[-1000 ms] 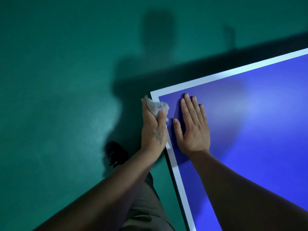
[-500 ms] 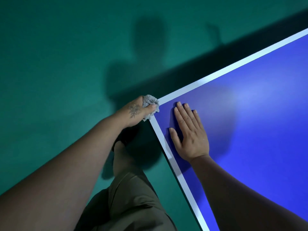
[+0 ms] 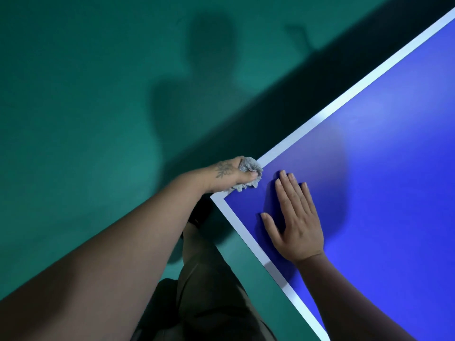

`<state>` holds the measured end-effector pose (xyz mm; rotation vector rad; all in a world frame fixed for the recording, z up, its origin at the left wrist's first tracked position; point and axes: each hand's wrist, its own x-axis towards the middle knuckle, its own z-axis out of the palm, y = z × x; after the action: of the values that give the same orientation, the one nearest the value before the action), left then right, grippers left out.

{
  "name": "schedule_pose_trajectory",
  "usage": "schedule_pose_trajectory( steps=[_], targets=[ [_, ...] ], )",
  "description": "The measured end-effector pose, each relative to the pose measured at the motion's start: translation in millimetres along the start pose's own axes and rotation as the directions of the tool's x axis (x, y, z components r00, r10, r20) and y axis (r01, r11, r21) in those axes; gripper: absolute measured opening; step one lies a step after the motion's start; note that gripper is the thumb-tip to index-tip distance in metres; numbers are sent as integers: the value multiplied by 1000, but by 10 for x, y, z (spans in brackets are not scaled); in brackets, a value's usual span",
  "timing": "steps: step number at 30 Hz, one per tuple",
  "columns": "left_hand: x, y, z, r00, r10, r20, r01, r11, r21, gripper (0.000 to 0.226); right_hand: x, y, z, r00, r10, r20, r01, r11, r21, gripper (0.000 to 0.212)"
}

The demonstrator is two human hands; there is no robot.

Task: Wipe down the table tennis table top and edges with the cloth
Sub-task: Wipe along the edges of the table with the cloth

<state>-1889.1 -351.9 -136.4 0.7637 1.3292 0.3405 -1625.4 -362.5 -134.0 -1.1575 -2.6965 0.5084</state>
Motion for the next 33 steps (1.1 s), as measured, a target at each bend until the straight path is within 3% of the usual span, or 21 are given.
schedule_pose_trajectory(
  steps=[3, 7, 10, 12, 15, 18, 22, 27, 33],
  targets=[
    [-16, 55, -8, 1000, 8, 25, -9, 999, 51, 39, 18, 9, -21, 1000, 13, 23, -12, 1000, -3, 73],
    [-202, -99, -15, 997, 12, 73, -15, 999, 42, 20, 23, -12, -37, 1000, 11, 29, -10, 1000, -16, 73],
    [-358, -333, -9, 996, -42, 83, 32, 992, 121, 74, 81, -21, -21, 989, 140, -54, -139, 990, 13, 78],
    [-370, -400, -24, 996, -50, 77, 41, 992, 116, 87, 249, -3, -6, 923, 346, -167, -339, 938, 72, 82],
    [-220, -288, -31, 990, -72, 121, 53, 987, 149, 91, 634, 48, -9, 757, 572, -316, -544, 819, 182, 80],
    [67, 31, -13, 992, -27, 125, 11, 991, 130, 91, 1030, 195, -39, 632, 680, -372, -644, 728, 236, 72],
    [739, 409, 64, 997, 31, 78, -42, 987, 156, 116, 1357, 553, -107, 536, 742, -403, -739, 643, 201, 70],
    [1091, 929, 88, 995, 67, 80, -80, 980, 180, 107, 1411, 651, -19, 484, 801, -352, -831, 547, 104, 71],
    [605, 408, 5, 990, 76, 121, -86, 993, 82, 36, 1437, 650, -37, 466, 815, -344, -854, 515, 65, 71]
  ],
)
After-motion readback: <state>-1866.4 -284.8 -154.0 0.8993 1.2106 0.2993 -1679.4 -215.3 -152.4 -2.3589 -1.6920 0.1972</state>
